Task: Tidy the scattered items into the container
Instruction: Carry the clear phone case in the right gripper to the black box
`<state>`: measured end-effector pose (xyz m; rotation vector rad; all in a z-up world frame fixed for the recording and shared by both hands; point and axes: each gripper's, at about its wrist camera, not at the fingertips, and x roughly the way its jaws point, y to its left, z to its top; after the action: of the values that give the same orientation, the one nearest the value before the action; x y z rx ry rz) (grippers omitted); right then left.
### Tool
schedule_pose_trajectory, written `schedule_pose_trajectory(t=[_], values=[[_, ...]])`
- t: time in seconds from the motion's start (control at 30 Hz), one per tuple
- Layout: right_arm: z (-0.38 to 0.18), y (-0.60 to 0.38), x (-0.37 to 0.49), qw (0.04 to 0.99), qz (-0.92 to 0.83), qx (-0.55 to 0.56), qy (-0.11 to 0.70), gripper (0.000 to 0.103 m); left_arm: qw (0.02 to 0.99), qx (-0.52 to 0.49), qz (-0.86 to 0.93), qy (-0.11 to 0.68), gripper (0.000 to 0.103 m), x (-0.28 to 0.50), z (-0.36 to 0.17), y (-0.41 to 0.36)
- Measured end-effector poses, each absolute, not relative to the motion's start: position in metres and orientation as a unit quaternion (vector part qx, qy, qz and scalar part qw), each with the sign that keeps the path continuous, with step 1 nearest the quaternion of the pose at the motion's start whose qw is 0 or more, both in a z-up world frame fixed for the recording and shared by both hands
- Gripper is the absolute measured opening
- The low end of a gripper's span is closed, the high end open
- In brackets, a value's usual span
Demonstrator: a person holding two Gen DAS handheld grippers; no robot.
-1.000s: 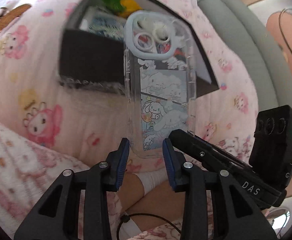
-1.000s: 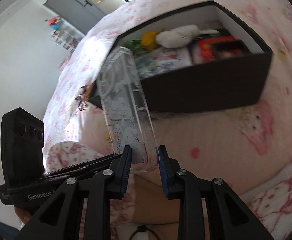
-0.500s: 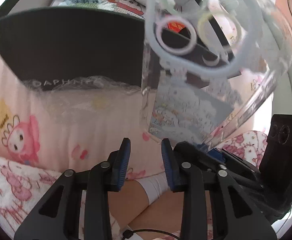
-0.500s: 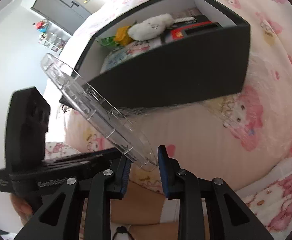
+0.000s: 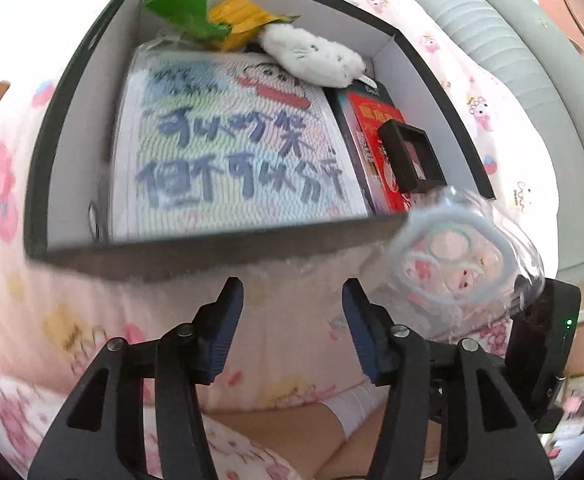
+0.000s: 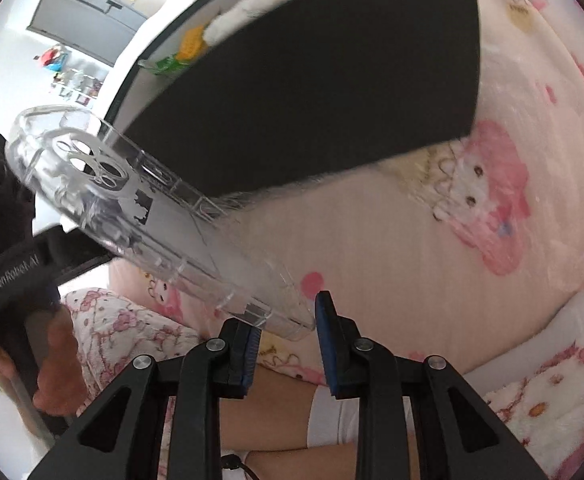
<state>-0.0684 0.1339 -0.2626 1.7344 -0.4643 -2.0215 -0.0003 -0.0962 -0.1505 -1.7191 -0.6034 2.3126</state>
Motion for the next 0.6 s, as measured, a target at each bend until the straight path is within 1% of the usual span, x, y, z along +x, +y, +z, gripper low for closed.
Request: schedule_pose_trajectory(t=[0.1, 0.23, 0.37, 0.5, 0.6], values=[[-0.263, 0.136, -0.069, 0.215, -0.728, 0.629, -0.169, 0.023, 0.111, -0.583, 0.783, -0.187, 0.053, 0.001, -0.152, -0.097], [-0.265, 0.133, -0.079, 0.202, -0.729, 0.634, -0.16, 0.023, 0.123, -0.579, 0.783, -0.192, 0.053, 0.012, -0.163, -0.103], [-0.259, 0.13, -0.092, 0.192, -0.741, 0.627, -0.147, 0.024, 0.142, -0.599, 0.746, -0.256, 0.053, 0.022, -0.181, -0.122], [-0.268, 0.131, -0.106, 0.168, -0.734, 0.64, -0.152, 0.026, 0.128, -0.587, 0.745, -0.29, 0.054, 0.031, -0.181, -0.143], [-0.258, 0.133, -0.106, 0.159, -0.745, 0.631, -0.146, 0.027, 0.104, -0.586, 0.748, -0.294, 0.054, 0.041, -0.182, -0.155]])
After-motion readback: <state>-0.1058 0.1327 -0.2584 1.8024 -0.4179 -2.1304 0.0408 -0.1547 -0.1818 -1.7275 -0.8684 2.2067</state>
